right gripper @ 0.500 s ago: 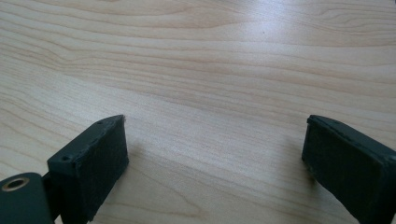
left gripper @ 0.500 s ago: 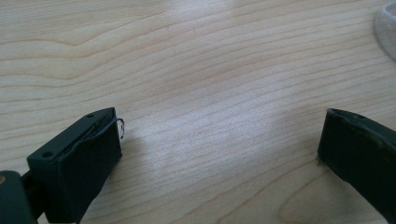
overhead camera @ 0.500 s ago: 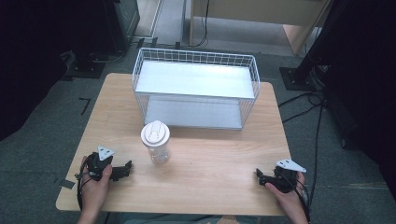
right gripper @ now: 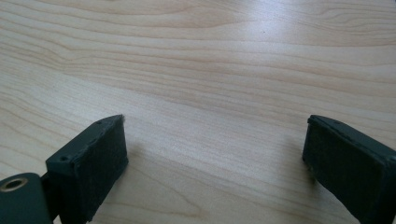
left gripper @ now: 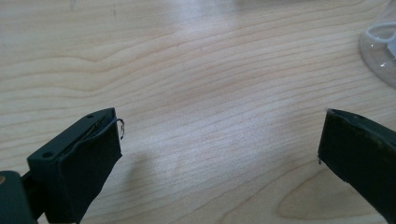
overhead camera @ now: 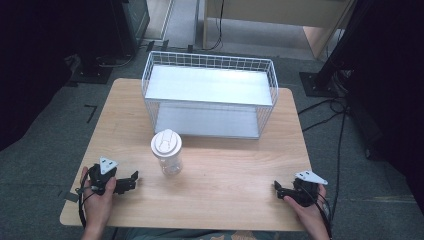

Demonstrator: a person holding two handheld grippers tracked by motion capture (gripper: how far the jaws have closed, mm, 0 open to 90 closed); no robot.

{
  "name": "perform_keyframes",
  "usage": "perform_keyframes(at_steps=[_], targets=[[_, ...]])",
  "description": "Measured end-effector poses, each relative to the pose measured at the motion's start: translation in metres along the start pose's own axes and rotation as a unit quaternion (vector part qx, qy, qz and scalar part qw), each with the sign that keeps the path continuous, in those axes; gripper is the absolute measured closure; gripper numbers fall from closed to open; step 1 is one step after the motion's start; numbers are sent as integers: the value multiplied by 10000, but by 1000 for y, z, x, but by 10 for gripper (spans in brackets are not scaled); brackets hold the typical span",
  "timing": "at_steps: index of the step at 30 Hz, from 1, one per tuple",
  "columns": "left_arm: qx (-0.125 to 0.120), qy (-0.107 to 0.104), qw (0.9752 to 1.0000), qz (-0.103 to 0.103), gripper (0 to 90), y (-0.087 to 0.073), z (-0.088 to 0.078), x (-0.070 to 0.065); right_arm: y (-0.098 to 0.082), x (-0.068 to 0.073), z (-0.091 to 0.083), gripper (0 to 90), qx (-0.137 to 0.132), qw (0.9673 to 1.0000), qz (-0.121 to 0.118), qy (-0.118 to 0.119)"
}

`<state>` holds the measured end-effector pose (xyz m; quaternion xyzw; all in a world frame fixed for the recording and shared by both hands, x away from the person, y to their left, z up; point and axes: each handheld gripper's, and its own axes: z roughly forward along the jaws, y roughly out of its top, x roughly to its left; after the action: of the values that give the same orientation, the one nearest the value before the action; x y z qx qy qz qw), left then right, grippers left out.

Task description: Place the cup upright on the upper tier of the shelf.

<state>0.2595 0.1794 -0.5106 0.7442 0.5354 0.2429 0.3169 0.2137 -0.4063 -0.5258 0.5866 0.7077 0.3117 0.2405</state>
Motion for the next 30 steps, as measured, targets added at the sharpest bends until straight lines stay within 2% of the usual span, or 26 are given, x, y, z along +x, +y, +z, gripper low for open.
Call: perform_keyframes(at_steps=[3,6,7,9,12,14,15,17,23,26,29,30], targets=[[-49,-88,9999,19,0,1,-2,-2,1,0,1,54,15,10000,21,-19],[-213,-330,9992,68,0,5,-10,-9,2,0,2,50,22,10000,21,-24],[-213,-330,9992,68,0,5,-10,-9,2,0,2,50,22,10000,21,-24],[-388,-704,9966,201,0,6,-16,-18,4,0,4,49,25,10000,-5,7],[-475,-921,9941,321,0,6,-21,-28,5,-1,5,49,17,10000,-20,15],[-476,-976,9936,317,0,6,-21,-31,5,-1,6,49,21,10000,-17,10],[-479,-1128,9919,348,0,6,-22,-36,6,0,6,48,29,10000,-19,8],[-494,-1105,9918,405,0,7,-22,-41,6,0,7,49,21,10000,-36,20],[-603,-1156,9909,344,0,12,-23,-49,7,0,7,49,21,10000,-24,29],[-622,-1303,9889,340,0,15,-22,-54,7,0,7,49,22,10000,-31,35],[-582,-1228,9896,476,0,20,-21,-58,7,0,7,54,10,10000,-32,24],[-602,-1298,9886,460,0,21,-21,-58,6,0,7,55,5,10000,-25,21]])
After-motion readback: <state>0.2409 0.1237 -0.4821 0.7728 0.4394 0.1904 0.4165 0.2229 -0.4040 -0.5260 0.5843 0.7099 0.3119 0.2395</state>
